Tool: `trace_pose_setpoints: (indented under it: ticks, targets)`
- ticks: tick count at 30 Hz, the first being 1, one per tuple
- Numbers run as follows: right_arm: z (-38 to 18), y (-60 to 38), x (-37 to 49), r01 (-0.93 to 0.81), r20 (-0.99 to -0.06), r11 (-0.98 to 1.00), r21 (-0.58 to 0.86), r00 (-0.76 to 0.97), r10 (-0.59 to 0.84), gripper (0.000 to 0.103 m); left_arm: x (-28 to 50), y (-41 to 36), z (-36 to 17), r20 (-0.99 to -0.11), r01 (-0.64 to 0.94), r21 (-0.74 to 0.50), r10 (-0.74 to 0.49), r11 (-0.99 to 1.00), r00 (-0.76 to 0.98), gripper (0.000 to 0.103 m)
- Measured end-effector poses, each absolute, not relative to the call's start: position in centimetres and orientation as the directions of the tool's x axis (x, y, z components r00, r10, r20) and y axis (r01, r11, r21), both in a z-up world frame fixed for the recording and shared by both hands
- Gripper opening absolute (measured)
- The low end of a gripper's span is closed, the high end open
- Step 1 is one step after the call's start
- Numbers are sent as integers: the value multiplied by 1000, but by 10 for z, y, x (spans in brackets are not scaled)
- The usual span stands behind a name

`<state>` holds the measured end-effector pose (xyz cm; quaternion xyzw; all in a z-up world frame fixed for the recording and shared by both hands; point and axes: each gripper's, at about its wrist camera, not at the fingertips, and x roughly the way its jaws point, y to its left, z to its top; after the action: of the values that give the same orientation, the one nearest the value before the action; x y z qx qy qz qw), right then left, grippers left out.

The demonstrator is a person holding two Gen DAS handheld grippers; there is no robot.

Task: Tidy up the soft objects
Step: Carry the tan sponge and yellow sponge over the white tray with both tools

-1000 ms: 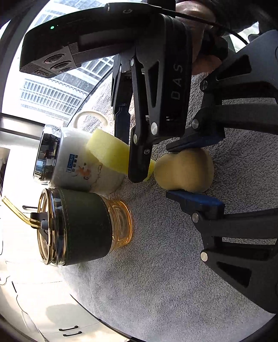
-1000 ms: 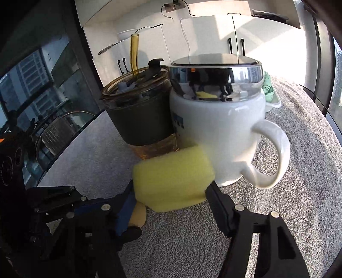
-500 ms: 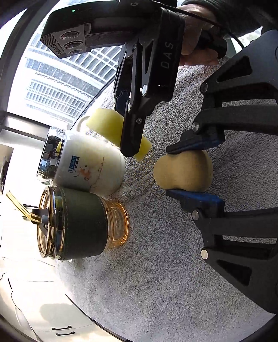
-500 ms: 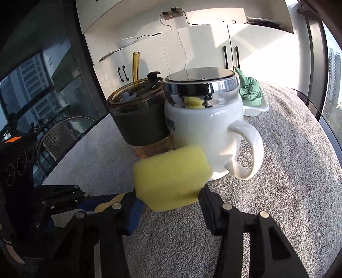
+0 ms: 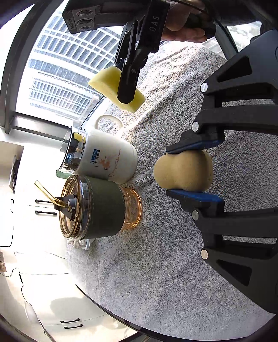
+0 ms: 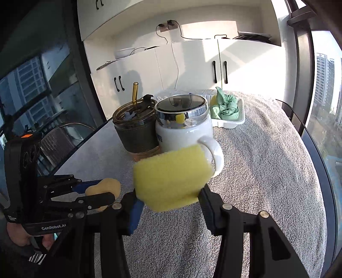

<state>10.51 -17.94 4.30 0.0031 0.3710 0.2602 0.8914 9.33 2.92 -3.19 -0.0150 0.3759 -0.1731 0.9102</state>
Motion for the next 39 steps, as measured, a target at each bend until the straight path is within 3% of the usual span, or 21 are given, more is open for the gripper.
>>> trace_pose_setpoints:
  ticks: [19,29,34,39]
  targets:
    - [98,-186,121,-493,-623,858,144,629,466,51,98,73,58,-551,306,-161,-343,938,761,31]
    - [182,-201,169,-508,-568,861,-16,714,410,51,159,90,151,-452,315,11,-277,949,848,31]
    - [212,-199,230,-501,-566,863,-66,731,381,52,232,88,170,-479,339,36,-281,940,832,31]
    - [204,-181,308,-524,-628,850,-57,681,377,52,313,87,143,-548,311,46,-236,949,803,32]
